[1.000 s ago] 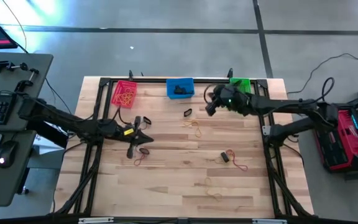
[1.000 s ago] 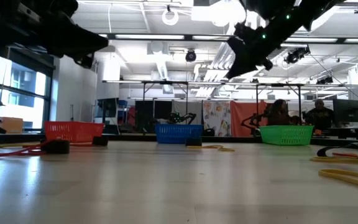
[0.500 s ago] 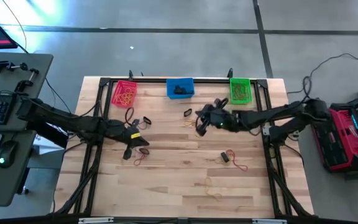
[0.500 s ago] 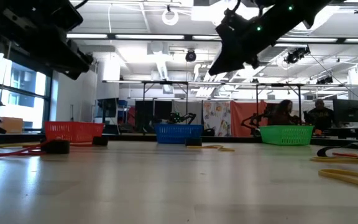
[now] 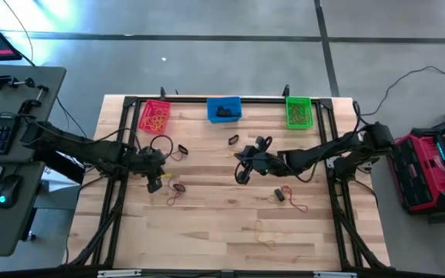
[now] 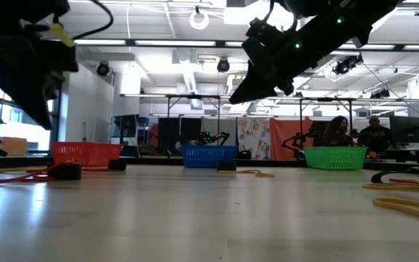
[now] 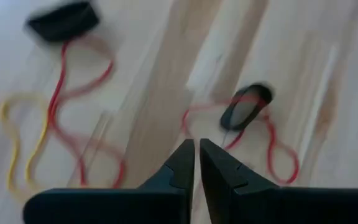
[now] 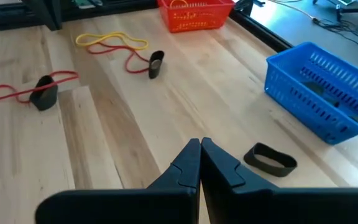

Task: Sort rubber bands into baskets
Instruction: Put the yellow rubber band into the red bin

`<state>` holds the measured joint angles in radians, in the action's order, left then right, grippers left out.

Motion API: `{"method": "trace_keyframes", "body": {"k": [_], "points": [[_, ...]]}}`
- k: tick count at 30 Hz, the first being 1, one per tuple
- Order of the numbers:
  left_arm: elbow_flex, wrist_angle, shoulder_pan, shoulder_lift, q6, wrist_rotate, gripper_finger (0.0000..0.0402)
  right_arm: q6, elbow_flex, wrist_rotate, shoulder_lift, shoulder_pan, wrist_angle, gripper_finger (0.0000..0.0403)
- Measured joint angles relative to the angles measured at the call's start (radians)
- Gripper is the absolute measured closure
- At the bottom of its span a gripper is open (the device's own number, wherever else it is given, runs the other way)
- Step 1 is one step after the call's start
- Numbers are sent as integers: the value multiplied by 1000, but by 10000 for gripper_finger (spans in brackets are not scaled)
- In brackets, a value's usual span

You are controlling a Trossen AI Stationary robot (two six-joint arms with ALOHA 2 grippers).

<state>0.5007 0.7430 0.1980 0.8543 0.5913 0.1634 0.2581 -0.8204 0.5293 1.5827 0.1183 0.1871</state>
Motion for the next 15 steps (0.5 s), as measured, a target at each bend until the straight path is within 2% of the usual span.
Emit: {"method": "trace_keyframes", "body": {"k": [7,15], "points": [[0,119,8,19,206,3,345,6,0,15,1,9,-1,403],[0,131,8,126,244,25,295,3,0,19,1,9,2,403]]}}
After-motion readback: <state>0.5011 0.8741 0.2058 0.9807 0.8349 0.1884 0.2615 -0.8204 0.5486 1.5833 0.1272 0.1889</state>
